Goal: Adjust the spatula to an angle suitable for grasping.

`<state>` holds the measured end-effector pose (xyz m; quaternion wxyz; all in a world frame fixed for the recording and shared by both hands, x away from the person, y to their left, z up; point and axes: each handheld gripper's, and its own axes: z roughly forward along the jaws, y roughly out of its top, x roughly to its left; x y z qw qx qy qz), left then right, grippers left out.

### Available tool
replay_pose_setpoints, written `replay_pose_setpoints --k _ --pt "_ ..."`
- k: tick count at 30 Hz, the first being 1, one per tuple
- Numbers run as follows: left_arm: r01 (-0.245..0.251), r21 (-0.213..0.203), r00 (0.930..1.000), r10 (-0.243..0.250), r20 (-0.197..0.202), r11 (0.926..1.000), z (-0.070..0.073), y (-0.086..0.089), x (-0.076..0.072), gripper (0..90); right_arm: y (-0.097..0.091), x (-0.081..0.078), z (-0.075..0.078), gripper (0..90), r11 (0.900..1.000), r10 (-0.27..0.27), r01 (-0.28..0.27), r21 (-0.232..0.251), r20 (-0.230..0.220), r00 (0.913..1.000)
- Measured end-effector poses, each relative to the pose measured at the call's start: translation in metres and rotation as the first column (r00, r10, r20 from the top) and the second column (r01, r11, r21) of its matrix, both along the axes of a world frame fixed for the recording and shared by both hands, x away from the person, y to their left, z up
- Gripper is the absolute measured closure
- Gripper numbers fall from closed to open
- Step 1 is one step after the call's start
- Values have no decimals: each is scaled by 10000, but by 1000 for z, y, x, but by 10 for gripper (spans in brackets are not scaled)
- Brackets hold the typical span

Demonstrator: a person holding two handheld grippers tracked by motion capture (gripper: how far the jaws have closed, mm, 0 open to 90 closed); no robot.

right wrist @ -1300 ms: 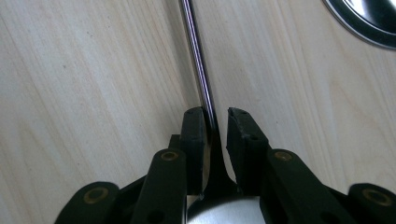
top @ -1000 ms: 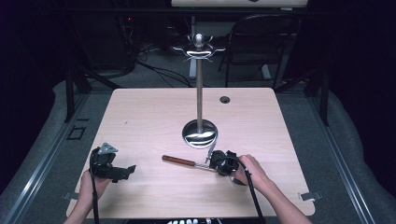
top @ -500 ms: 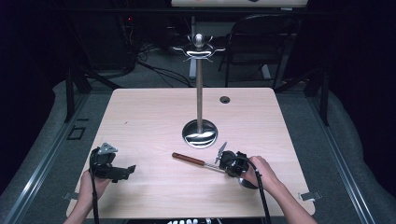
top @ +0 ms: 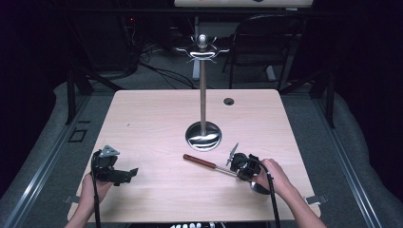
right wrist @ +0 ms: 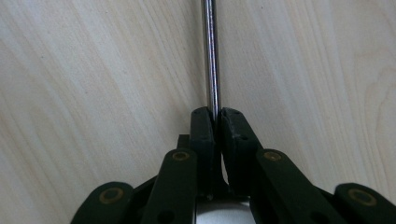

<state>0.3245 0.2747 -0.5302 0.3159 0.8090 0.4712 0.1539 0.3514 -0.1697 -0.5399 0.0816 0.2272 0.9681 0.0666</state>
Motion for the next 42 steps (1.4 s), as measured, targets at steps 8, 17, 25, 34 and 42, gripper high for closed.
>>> replay_pose_setpoints --k 8,17,25,34,42 --pt "44 46 10000 -43 -76 10000 0 -1 0 7 10 3 9 720 9966 211 -228 795 222 9995" --pt "44 35 10000 -44 -83 10000 -1 -1 1 7 38 12 9 714 9962 458 -494 715 506 9977" --pt "75 135 9998 -73 -171 9999 -1 -1 1 7 51 13 8 727 9964 664 -690 492 537 9964" --pt "-39 83 10000 40 -56 10000 -2 0 1 7 64 23 2 755 9976 666 -674 164 416 9969" --pt "14 101 10000 -14 -88 9999 -1 0 0 7 68 22 0 838 9973 724 -730 104 509 9961"
